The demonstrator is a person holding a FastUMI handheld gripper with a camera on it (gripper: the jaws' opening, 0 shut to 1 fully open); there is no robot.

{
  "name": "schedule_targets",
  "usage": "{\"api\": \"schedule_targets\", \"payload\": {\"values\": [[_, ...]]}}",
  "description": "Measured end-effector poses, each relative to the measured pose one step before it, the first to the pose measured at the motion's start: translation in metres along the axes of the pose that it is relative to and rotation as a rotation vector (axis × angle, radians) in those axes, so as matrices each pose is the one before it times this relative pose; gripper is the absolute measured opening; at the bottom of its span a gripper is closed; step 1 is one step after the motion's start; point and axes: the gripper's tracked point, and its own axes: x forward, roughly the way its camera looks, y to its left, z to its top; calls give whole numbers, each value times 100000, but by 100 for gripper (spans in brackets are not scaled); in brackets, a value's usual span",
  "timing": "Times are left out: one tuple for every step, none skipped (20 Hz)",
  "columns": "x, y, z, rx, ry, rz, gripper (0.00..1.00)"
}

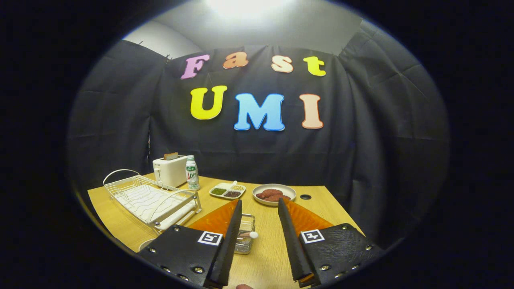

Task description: Take the plate from the dish rack, then take the spoon from the basket and place it into the plate.

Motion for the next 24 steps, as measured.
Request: {"api": "schedule_targets", "payload": {"values": [[188, -76, -799, 613, 148, -206, 57], [205, 323, -1098, 1914, 622, 78, 56], [234, -172, -687, 2193, 98, -964, 57], [657, -389, -602, 2120, -523, -1159, 57], [431, -191, -694, 1227, 370, -519, 56], [457, 105, -886, 1245, 786, 537, 56], [293, 83, -667, 931, 314, 564, 56], [330, 181, -442, 1228, 63, 1187, 56], [317, 54, -337, 535, 314, 275, 56], [91, -52, 82, 300, -715, 358, 57], [248, -22, 169, -156, -440, -10, 56], [175, 110, -132, -425, -74, 443, 56], [230, 97, -105, -629, 338, 309, 56], [404, 98, -279, -106, 391, 389, 56], [345, 351, -543, 125, 1901, 979, 50], [306, 147, -681, 30, 2063, 1069, 50], [-159, 601, 1, 49, 569, 2030, 40], [363, 226, 335, -497, -81, 565, 31], [129, 551, 281, 528, 232, 2472, 23], [42, -1, 22, -666, 693, -1710, 18], [7, -9, 285, -719, 768, 440, 12], [-260, 815, -186, 111, 2418, 1800, 6], [-285, 364, 440, 191, 997, 453, 6], [-88, 81, 547, -629, 552, -290, 6]]}}
